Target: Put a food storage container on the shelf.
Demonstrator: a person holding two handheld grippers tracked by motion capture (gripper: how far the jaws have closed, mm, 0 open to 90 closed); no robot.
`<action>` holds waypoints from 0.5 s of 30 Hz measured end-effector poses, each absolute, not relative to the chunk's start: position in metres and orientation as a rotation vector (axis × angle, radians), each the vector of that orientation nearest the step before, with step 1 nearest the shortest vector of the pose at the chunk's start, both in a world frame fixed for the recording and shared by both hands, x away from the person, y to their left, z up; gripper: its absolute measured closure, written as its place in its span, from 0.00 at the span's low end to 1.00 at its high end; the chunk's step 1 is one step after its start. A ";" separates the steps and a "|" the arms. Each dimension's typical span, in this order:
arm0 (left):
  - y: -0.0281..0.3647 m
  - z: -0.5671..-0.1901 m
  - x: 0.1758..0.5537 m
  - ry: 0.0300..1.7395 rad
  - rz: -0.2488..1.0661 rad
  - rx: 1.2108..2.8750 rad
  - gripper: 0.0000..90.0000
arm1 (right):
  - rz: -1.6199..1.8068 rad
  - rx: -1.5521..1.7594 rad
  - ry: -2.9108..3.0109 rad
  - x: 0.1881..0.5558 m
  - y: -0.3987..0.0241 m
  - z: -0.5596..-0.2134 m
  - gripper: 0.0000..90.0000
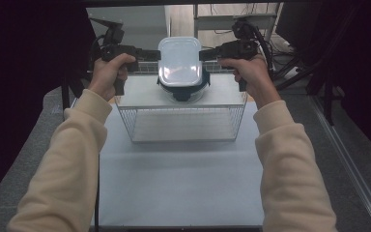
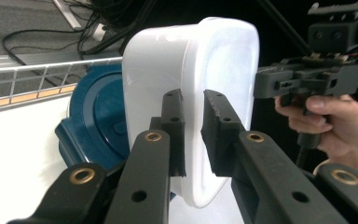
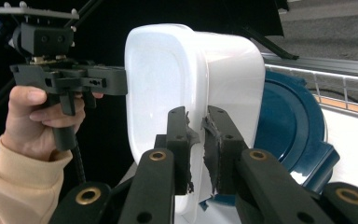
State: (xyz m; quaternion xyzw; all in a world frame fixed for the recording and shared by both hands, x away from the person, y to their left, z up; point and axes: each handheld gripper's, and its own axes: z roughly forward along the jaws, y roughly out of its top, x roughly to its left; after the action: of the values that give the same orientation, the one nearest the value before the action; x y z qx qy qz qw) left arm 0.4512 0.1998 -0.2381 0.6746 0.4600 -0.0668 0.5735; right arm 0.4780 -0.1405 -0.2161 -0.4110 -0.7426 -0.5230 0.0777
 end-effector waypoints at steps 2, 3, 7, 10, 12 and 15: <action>0.200 -0.240 0.456 1.092 -0.182 1.555 0.88 | -1.560 -1.255 -2.188 0.485 -0.141 -0.219 0.87; 0.200 -0.241 0.459 1.097 -0.198 1.546 0.88 | -1.553 -1.262 -2.177 0.488 -0.142 -0.220 0.86; 0.198 -0.246 0.469 1.142 -0.232 1.518 0.86 | -1.539 -1.312 -2.051 0.504 -0.147 -0.229 0.85; 0.199 -0.252 0.477 1.170 -0.267 1.491 0.85 | -1.540 -1.339 -1.994 0.511 -0.147 -0.234 0.83; 0.200 -0.255 0.482 1.181 -0.289 1.471 0.84 | -1.537 -1.351 -1.958 0.516 -0.147 -0.237 0.83; 0.200 -0.260 0.489 1.200 -0.313 1.449 0.83 | -1.519 -1.380 -1.916 0.523 -0.147 -0.241 0.81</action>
State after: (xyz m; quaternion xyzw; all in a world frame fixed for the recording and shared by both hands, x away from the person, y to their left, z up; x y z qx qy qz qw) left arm 0.4891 0.1999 -0.2604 0.6197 0.5130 -0.1339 0.5787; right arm 0.5230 -0.1473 -0.2415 -0.4845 -0.6730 -0.5336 0.1660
